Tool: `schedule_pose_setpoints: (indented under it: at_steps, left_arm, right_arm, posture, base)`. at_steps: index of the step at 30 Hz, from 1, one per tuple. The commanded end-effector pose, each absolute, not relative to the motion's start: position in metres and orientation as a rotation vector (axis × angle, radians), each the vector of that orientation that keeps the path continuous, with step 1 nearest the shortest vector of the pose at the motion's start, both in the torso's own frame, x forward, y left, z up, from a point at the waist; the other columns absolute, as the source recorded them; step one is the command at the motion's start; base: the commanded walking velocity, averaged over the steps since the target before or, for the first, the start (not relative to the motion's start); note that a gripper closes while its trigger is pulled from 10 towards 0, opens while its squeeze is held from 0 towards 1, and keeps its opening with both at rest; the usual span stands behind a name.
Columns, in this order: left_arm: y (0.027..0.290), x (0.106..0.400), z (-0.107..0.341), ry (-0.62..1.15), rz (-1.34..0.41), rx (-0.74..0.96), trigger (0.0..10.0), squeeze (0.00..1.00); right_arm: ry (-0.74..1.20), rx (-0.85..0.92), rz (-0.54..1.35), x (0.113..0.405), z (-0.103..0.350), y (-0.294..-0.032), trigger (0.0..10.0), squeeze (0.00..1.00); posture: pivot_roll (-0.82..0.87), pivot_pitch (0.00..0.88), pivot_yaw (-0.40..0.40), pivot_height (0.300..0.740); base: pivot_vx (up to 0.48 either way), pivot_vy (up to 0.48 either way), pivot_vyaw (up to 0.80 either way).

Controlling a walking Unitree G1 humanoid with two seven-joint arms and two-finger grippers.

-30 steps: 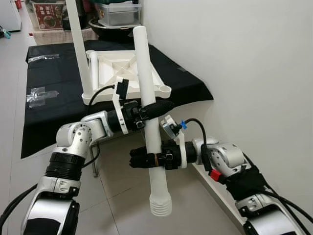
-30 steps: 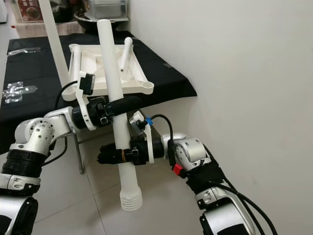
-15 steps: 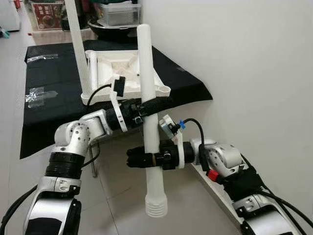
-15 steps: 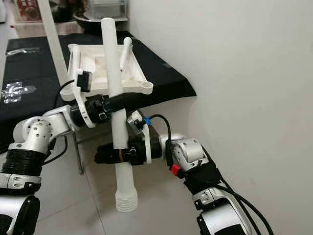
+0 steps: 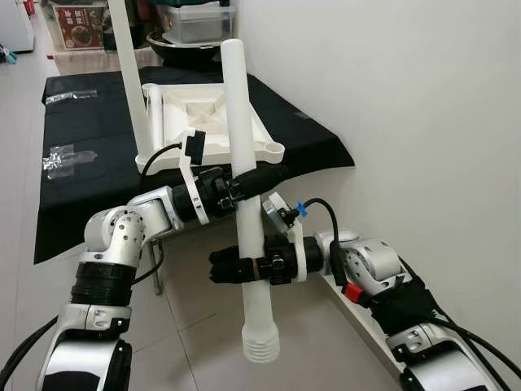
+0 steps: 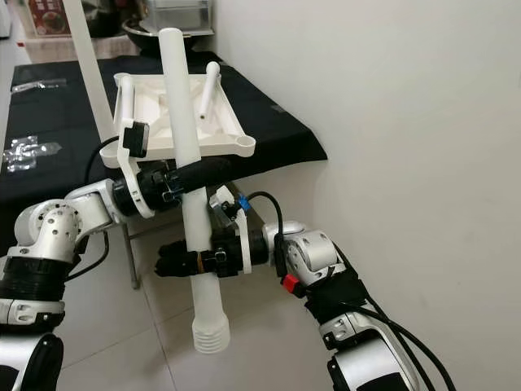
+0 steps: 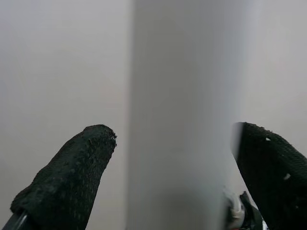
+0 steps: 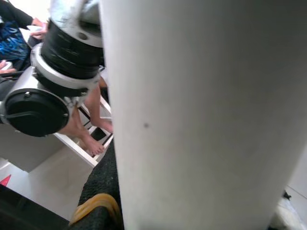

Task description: Building children table

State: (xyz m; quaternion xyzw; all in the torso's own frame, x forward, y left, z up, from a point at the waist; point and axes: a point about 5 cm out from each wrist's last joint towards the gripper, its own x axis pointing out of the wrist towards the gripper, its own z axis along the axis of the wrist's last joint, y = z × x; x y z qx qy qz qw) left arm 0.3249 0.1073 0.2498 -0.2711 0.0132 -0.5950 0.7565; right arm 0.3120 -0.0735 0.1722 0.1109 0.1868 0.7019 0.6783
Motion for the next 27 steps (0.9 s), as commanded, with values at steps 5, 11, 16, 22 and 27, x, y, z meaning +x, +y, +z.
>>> schedule_pose_setpoints:
  at_steps: [5,11,16,22,27]
  left_arm:
    - [0.114,0.312,0.255,-0.027,-1.346,-0.636,10.0,0.00]
    - [0.120,0.311,0.245,-0.011,-1.282,-0.566,10.0,0.00]
    - [0.140,0.319,0.221,0.018,-1.057,-0.490,10.0,0.00]
    - [0.150,0.328,0.212,-0.046,-0.798,-0.490,10.0,0.00]
    - [0.151,0.328,0.208,-0.108,-0.639,-0.476,10.0,0.00]
  right_arm:
    - [0.353,0.234,1.508,0.325,0.184,-0.092,0.0,0.00]
    - [0.329,0.220,1.465,0.331,0.188,-0.103,0.0,0.00]
    - [0.258,0.197,1.343,0.342,0.198,-0.125,0.0,0.00]
    - [0.148,0.165,1.149,0.349,0.202,-0.141,0.0,0.00]
    - [0.024,0.081,0.901,0.357,0.210,-0.145,0.0,0.00]
  posture:
    - [0.06,0.014,-0.062,0.740]
    - [0.07,0.009,-0.061,0.740]
    - [0.07,0.001,-0.065,0.740]
    - [0.07,0.000,-0.062,0.740]
    - [0.07,0.000,-0.064,0.740]
  base:
    - [0.000,0.000,0.00]
    - [0.000,0.000,0.00]
    - [0.000,0.000,0.00]
    - [0.000,0.000,0.00]
    - [0.000,0.000,0.00]
